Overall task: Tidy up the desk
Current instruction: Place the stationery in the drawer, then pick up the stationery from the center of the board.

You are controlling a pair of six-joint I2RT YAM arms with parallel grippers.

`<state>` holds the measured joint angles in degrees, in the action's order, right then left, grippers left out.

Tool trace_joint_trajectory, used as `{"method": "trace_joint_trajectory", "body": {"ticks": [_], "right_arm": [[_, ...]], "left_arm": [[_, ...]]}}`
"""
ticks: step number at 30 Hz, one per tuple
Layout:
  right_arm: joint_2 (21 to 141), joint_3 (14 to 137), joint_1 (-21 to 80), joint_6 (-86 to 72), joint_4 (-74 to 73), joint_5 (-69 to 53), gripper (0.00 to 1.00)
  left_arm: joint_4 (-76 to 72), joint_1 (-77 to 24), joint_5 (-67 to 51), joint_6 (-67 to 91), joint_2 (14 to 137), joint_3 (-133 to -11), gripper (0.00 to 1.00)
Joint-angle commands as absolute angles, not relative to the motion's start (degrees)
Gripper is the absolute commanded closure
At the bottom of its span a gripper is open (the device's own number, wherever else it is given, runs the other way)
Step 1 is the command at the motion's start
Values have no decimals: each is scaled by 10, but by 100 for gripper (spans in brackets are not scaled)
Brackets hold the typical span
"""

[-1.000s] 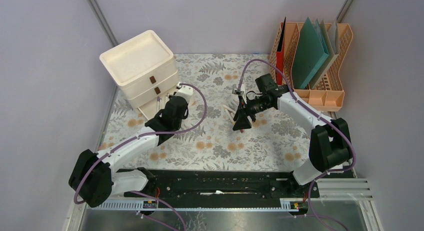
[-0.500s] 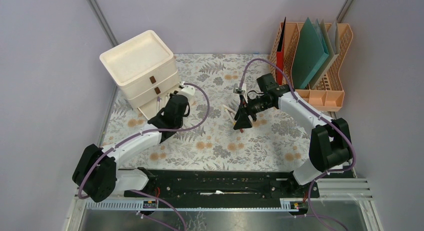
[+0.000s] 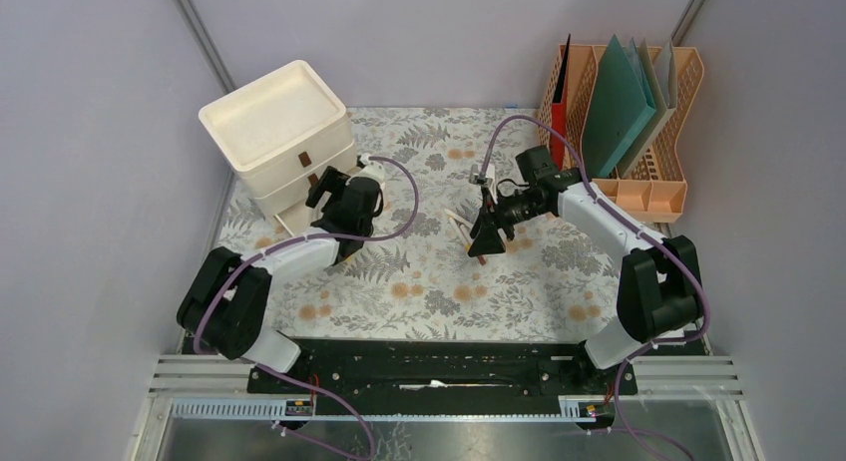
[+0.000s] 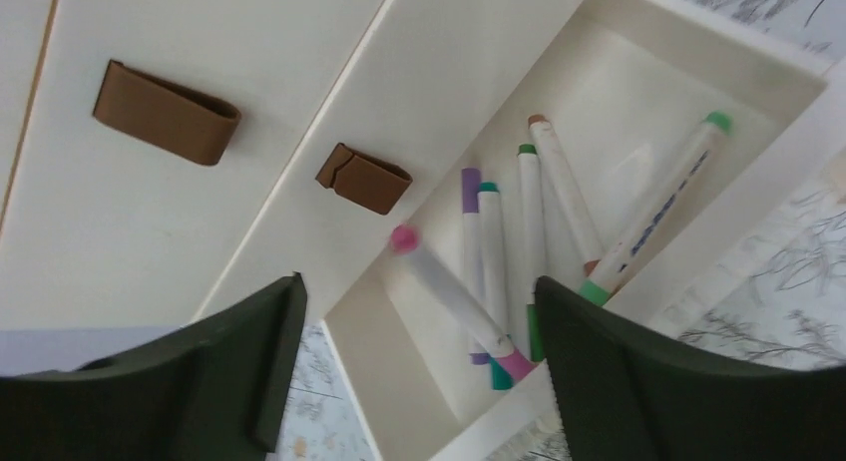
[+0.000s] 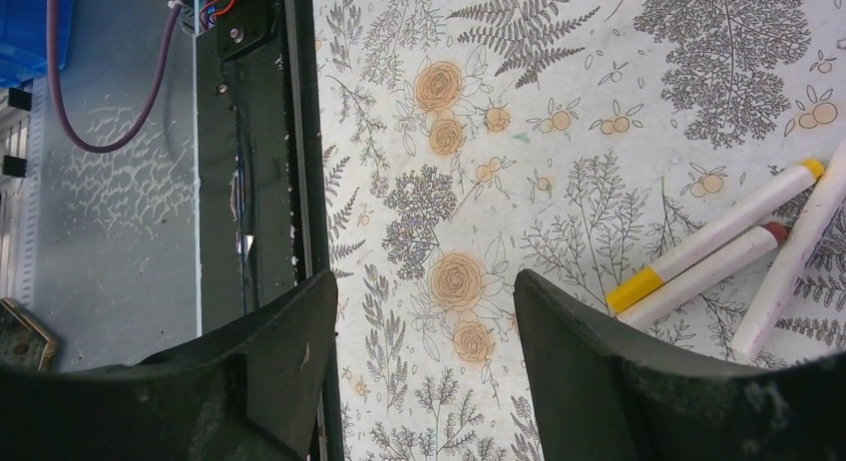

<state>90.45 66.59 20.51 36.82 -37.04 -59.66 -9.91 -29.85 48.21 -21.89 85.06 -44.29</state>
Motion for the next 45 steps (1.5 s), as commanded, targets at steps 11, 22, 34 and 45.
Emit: {"method": "trace_joint_trajectory", "body": {"ticks": [11, 22, 34, 45], "right_arm": [[882, 682, 189, 379, -379, -607, 27], [869, 681, 161, 384, -380, -593, 27], [877, 681, 152, 391, -383, -577, 27], [886, 681, 149, 394, -385, -565, 27]], "left_arm": [[-35, -344, 260, 50, 602, -414, 1], [-198, -342, 80, 248, 435, -217, 1], [-221, -351, -57, 287, 446, -208, 1], [-216, -486, 17, 260, 512, -242, 1]]}}
